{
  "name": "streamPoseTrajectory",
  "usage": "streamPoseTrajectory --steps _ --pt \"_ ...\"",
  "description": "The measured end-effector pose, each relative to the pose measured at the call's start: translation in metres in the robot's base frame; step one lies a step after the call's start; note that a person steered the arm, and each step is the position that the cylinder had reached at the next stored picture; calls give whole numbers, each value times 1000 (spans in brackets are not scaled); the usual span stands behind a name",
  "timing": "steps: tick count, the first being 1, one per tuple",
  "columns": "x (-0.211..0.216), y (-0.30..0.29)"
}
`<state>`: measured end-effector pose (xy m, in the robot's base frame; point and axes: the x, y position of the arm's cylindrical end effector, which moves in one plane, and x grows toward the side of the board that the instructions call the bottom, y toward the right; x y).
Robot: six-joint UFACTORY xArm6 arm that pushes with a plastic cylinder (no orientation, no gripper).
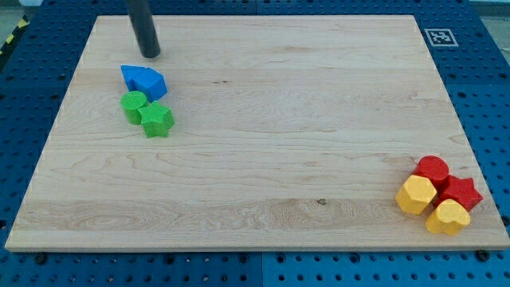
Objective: Push blue triangle towards the center
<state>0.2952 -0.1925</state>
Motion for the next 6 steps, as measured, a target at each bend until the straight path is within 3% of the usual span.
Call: streamPoseTrajectory --steps 2,3,5,6 --pt "1 -76" --pt "27 -78" --pt "72 -43" --pt "72 -4"
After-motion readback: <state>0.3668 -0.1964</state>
